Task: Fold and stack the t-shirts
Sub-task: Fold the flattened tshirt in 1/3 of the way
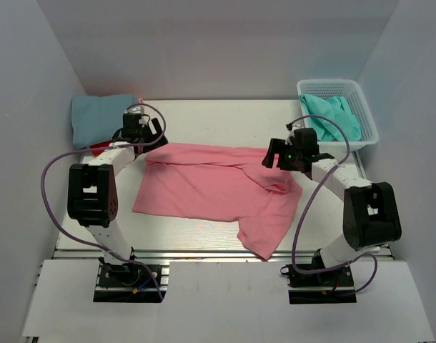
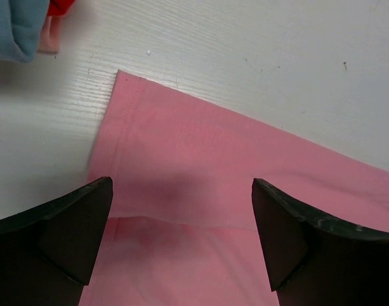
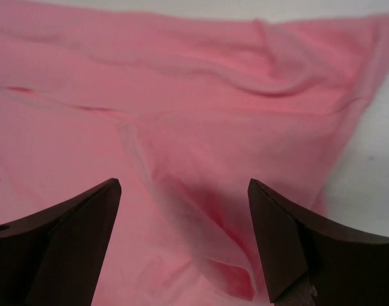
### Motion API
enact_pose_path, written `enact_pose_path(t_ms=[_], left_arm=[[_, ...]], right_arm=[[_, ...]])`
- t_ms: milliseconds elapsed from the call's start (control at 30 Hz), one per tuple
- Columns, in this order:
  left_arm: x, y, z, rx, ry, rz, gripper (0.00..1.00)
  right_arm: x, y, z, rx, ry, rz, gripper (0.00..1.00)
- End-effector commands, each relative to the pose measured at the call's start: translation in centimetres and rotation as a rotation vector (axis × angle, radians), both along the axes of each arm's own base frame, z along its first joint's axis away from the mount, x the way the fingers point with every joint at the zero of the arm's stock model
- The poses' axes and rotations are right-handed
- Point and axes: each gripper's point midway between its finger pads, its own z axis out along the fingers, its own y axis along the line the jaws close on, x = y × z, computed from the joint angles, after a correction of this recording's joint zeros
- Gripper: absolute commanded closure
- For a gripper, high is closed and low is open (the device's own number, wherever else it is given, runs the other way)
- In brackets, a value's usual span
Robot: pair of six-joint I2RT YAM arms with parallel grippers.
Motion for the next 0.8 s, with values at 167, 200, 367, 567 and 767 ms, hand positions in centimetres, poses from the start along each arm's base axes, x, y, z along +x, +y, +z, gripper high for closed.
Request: enact_pose_path(t_ms=[167, 200, 367, 567, 767], left_arm=[[-1.4, -0.6, -4.4, -0.013, 0.093, -0.017, 0.0], [-1.7, -1.0, -5.3, -0.033, 0.118, -0.026, 0.0], [-3.2, -1.3, -7.3, -0.058, 0.191, -0.024, 0.0], [-2.6, -3.0, -9.0, -0.139, 0.205, -0.074, 0.0], [-0.1, -3.2, -7.9, -0.139, 0.196, -0.075, 0.0]], right_arm=[[-1.7, 0.8, -6.0, 0.071, 0.195, -0.014, 0.14], [-1.2, 0.2, -6.6, 0.057, 0.213, -0.045, 0.14], [0.4, -3.1, -9.9, 0.018, 0.343, -0.155, 0.12], [5.4, -3.3, -10.4, 0.048, 0.3, -0.069, 0.11], [9.9, -2.8, -7.7, 0.051, 0.202, 0.0, 0.11]])
